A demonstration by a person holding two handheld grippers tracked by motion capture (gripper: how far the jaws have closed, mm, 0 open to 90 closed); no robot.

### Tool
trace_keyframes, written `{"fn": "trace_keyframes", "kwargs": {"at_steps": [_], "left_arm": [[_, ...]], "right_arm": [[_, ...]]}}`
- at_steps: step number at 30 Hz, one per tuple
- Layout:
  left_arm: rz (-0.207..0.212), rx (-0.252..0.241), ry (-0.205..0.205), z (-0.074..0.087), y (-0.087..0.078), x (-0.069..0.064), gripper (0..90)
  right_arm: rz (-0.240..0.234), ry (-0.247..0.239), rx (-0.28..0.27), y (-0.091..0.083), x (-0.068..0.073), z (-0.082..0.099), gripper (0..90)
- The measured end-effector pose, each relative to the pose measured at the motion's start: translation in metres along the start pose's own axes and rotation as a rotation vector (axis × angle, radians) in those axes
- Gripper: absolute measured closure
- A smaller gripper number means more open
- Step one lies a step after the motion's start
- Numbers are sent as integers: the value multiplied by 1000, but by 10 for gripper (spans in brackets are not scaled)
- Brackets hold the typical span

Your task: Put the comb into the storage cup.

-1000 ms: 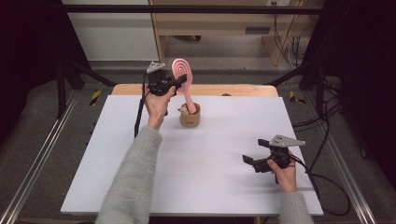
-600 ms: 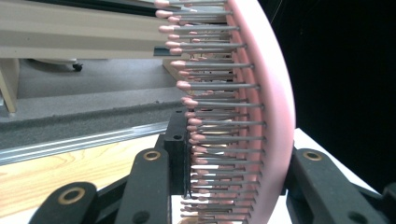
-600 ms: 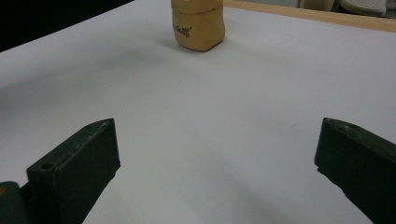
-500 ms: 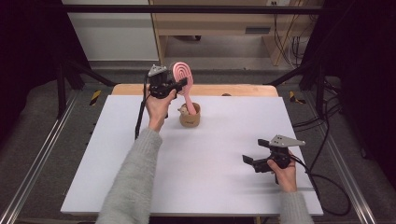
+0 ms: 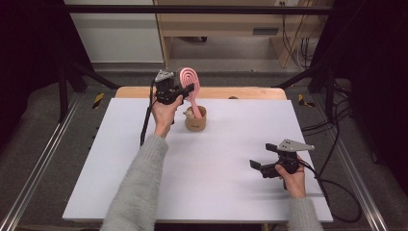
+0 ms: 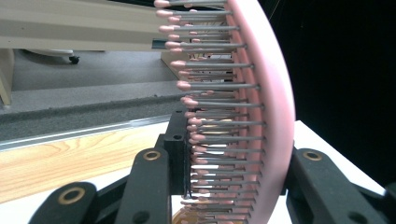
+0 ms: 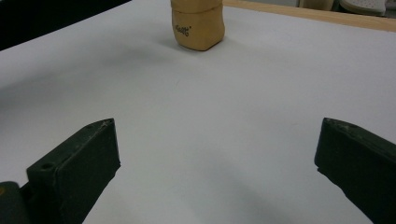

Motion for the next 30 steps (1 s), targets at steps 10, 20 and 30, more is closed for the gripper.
{"fn": "trace_keyframes", "kwargs": {"at_steps": [10,20,30], "left_arm": [[4,11,-3,10,4,2,621],[8,18,-8,17,7,3,620],[7,14,-19,23,9,6,620]], "right_arm": [[0,-1,0,0,0,0,4],[-1,-1,1,0,0,0,4],[0,-1,1,0,0,0,4]]}}
Point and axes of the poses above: each handheld gripper's, and its own axes: y roughly forward along the jaws, z roughly out of its underside, x roughly to its left, the point moved 2 cm from there along y, roughly forward along the jaws, and after that the axes turned 15 degrees about -z, right-handed, at the moved point
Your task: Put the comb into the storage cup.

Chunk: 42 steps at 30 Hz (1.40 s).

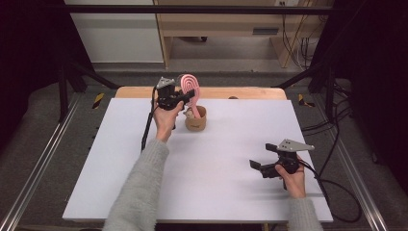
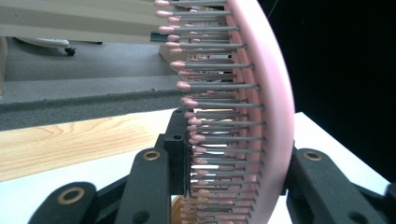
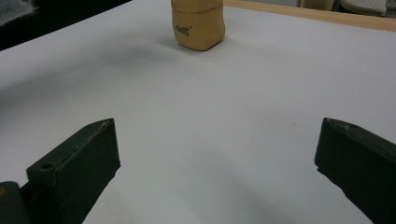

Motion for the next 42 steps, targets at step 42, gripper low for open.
{"fn": "trace_keyframes", "kwargs": {"at_steps": [42], "left_arm": [[-123,1,35,14,-10,36,470]], "right_arm": [[-1,-17,-7,1,1,0,4]]}}
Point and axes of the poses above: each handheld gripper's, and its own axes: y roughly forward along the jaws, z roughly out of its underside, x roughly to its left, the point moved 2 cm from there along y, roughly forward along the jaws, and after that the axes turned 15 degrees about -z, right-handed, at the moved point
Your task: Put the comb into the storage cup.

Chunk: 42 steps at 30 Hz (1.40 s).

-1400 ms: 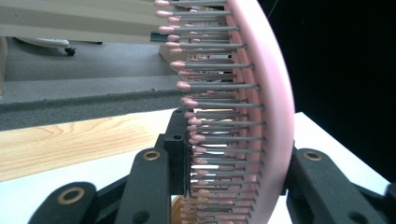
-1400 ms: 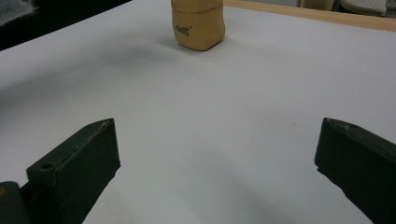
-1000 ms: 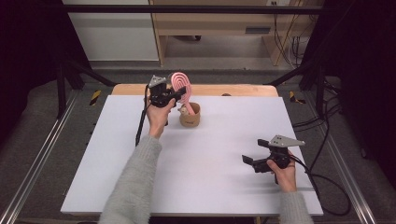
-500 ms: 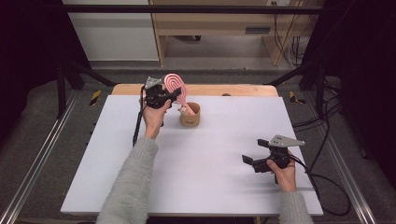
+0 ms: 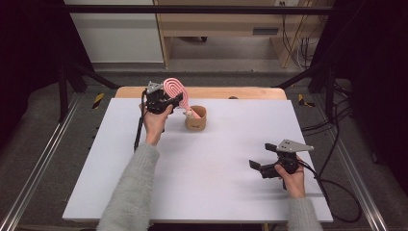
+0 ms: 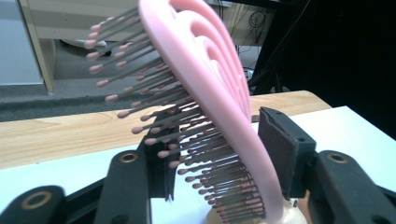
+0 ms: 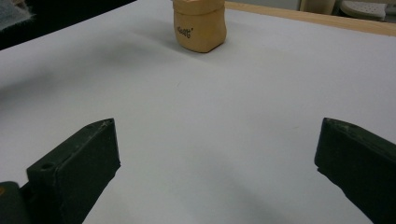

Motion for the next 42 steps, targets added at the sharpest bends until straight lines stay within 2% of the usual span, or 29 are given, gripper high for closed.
{"fn": "trace_keyframes", "kwargs": {"at_steps": [8,13,16,20,23,27,33,35,42], "left_arm": [[1,9,40,2,-6,3,352],[4,-4,44,2,-13,6,281],[12,3,53,3,-18,8,239],[64,21,34,4,-25,11,162],[63,19,65,6,-33,13,115],[47,6,73,6,-46,18,104],[74,17,87,7,-63,25,45],[88,17,80,8,-68,27,35],[134,15,94,13,-85,28,7]], "right_arm": [[2,-6,-3,0,0,0,5],[4,-7,-9,0,0,0,5],[5,-5,-12,0,0,-1,5],[7,-7,-12,-1,0,-1,4],[6,-7,-13,0,0,-1,4],[6,-3,-14,0,0,-1,4],[6,-4,-17,0,0,-1,4],[6,-3,-19,0,0,-1,4],[7,-3,-22,-1,0,-1,4]]}}
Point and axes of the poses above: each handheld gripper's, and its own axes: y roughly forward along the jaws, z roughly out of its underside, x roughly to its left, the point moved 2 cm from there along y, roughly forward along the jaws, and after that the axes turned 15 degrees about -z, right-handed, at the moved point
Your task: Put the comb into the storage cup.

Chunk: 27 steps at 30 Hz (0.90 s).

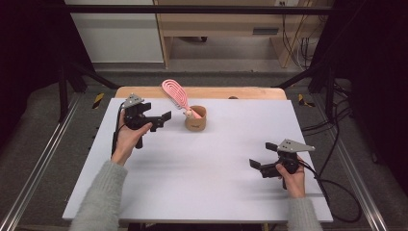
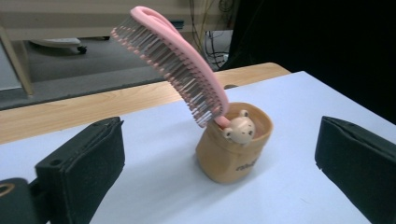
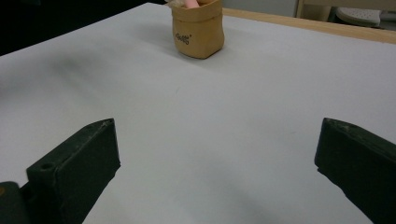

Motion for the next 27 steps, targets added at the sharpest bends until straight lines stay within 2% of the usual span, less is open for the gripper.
{"fn": "trace_keyframes", "kwargs": {"at_steps": [9,16,21,27], "left_arm": [[50,-13,39,12,-24,-7,0],[83,-21,29,29,-37,-5,0],[93,-16,37,44,-46,1,0],[83,12,47,67,-52,9,0]], "right_arm": [[-2,-1,-3,0,1,-1,4],[-3,-2,-2,0,1,-1,4],[-3,-6,0,0,1,-1,4],[-4,-5,5,1,1,0,4]]}}
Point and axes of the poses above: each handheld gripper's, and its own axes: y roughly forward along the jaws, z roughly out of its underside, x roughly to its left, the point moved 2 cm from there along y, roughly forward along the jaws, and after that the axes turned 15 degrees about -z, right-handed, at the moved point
